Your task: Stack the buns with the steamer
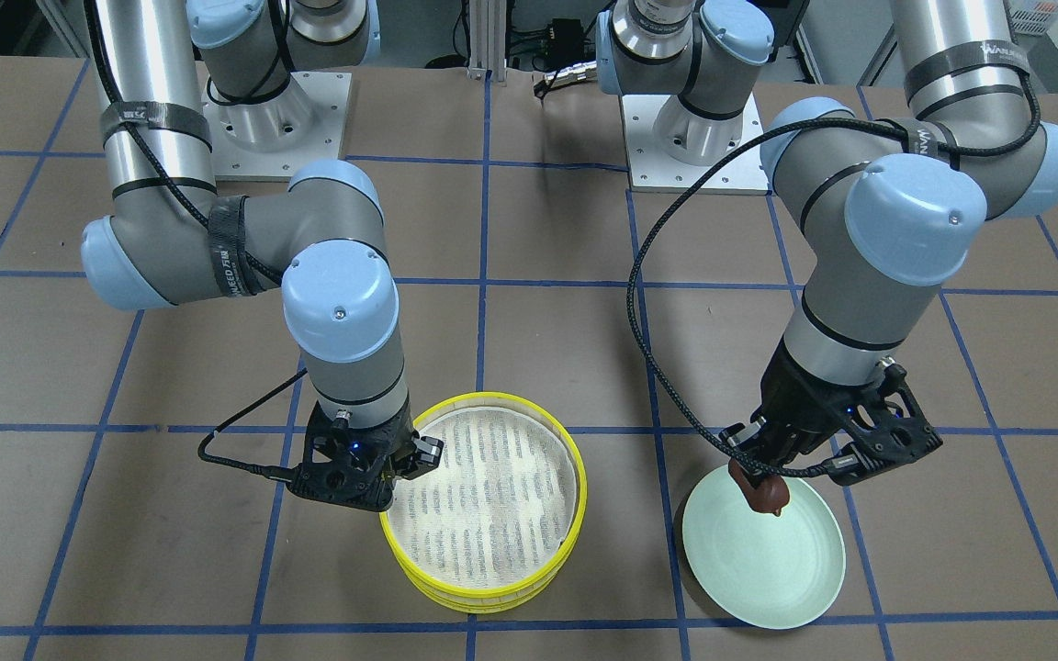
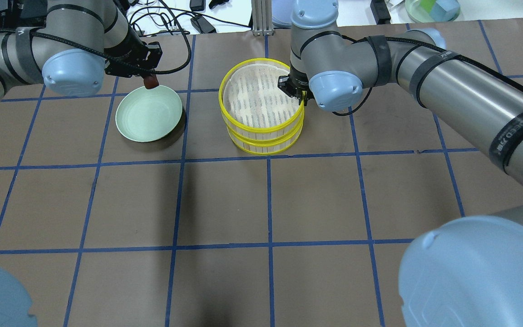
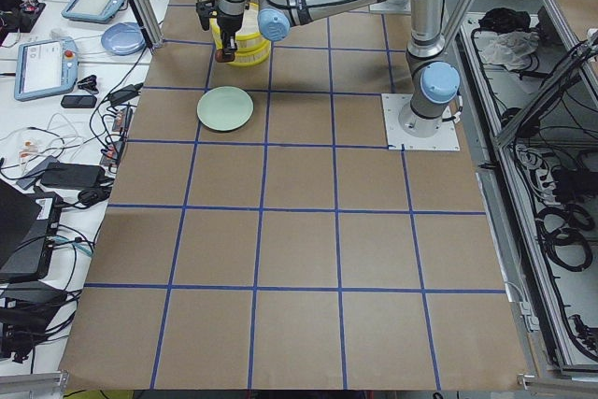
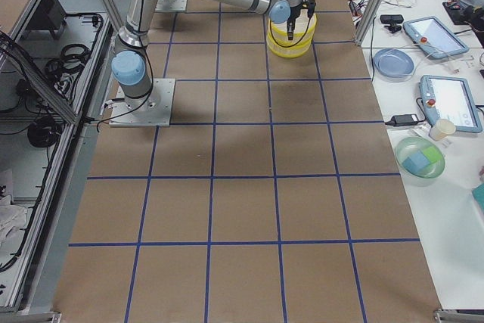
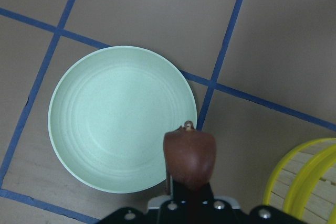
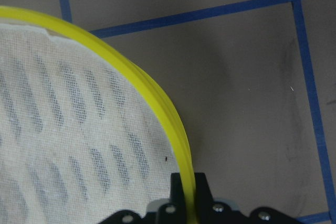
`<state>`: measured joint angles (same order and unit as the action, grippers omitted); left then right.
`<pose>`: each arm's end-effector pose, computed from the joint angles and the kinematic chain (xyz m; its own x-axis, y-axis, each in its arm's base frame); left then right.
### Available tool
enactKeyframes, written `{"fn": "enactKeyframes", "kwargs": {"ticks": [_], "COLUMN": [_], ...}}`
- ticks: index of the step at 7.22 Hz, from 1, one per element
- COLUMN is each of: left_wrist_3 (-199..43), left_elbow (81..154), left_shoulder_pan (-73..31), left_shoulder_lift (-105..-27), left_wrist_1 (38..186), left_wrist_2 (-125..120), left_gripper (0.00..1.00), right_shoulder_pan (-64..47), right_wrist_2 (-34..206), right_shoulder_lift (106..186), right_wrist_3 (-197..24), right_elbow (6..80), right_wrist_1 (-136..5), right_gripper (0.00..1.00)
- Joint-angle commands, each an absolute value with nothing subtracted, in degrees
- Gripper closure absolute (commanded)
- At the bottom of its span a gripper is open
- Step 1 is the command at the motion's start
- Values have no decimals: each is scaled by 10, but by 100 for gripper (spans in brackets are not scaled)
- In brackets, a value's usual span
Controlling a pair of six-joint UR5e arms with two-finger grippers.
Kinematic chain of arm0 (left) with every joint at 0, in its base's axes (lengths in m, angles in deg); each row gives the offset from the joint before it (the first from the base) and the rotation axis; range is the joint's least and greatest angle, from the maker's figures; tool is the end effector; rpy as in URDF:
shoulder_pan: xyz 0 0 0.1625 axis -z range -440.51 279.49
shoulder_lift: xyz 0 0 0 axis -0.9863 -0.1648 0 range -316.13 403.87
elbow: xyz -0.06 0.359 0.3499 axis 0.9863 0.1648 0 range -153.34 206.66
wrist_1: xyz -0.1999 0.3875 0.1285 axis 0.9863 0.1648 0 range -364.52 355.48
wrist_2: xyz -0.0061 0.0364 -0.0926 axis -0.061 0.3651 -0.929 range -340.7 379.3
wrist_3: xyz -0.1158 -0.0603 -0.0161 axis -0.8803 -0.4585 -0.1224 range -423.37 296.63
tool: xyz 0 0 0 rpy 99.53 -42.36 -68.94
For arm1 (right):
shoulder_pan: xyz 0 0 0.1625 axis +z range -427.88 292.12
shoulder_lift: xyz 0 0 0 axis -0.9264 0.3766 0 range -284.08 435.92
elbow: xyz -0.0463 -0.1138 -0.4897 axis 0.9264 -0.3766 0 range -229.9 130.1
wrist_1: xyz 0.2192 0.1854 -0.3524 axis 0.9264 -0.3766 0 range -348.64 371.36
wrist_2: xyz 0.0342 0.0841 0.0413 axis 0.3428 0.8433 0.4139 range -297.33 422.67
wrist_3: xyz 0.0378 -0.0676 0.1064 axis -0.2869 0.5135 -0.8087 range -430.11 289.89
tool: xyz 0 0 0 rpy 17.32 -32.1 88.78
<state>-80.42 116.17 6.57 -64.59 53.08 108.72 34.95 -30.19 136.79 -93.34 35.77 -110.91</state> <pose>-0.0988 -0.7086 0.4049 -0.9404 -0.3298 0.0826 -0.3400 0.9105 -0.2354 0.2914 -0.7092 0.3039 -0.9830 0.1834 -0.0060 0.1824 0.9733 -0.1391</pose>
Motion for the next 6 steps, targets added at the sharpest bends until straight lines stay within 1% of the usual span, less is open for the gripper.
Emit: {"fn": "enactKeyframes", "kwargs": {"ticks": [1,4,6], "left_wrist_3": [-804,-836,-866], "left_elbow": [1162,1162,1162], "left_shoulder_pan": [67,97,115], "left_shoulder_lift": [-645,-637,-632], "left_wrist_1": [530,537,539], "left_wrist_2": [1086,1090,1090], "left_gripper": [100,100,100], "right_shoulder_pan": [350,350,350], "right_wrist_2": [-311,-303,-301], "right_shoulder_lift": [1368,1367,1367], "right_wrist_3": [-933,-933,-929], "right_elbow": [360,361,361], "right_wrist_1": [-1107,-1109,-1112], "right_gripper": [100,100,54]}}
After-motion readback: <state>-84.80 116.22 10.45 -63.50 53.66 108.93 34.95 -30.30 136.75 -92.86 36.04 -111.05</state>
